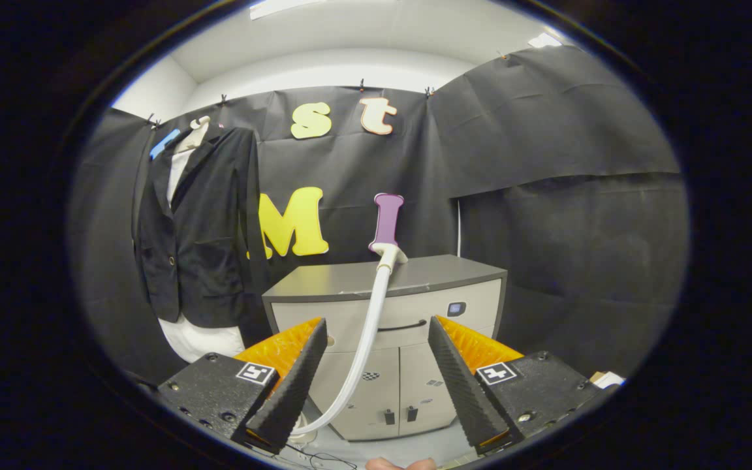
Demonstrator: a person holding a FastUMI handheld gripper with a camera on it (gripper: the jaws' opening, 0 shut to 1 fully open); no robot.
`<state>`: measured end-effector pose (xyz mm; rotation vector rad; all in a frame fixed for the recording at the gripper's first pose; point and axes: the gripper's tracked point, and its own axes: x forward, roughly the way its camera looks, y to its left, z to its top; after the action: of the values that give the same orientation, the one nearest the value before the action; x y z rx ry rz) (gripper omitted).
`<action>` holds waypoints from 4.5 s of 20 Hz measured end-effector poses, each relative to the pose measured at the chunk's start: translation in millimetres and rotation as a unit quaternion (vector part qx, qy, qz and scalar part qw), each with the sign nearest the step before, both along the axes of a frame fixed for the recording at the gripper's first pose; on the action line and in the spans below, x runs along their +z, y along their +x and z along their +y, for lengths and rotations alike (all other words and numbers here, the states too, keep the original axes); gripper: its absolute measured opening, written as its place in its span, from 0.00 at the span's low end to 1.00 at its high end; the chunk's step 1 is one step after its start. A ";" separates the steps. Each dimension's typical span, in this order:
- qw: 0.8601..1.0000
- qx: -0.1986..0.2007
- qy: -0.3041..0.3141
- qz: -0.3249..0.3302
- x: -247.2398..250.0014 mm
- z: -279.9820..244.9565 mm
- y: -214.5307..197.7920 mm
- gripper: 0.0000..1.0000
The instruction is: Iron the clothes twice with a garment steamer, once on the left side and once on the right side.
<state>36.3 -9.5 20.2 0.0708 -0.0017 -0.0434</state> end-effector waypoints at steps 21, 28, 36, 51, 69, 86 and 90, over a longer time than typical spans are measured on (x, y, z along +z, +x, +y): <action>1.000 0.006 -0.007 -0.001 49.1 -19.1 135.2 0.97; 0.997 0.040 0.008 0.072 44.8 -36.6 201.8 0.97; 0.988 0.055 0.030 0.139 76.6 -52.4 281.1 0.97; 0.934 0.058 0.107 0.335 32.9 -41.8 389.9 0.89; 0.961 -0.010 0.059 0.269 56.3 -24.2 378.0 0.38; 0.993 0.006 0.067 0.102 119.2 63.9 179.1 0.37; 0.996 0.004 0.065 0.066 120.0 97.2 125.3 0.37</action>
<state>161.6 87.6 140.2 0.1972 0.1328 -0.0400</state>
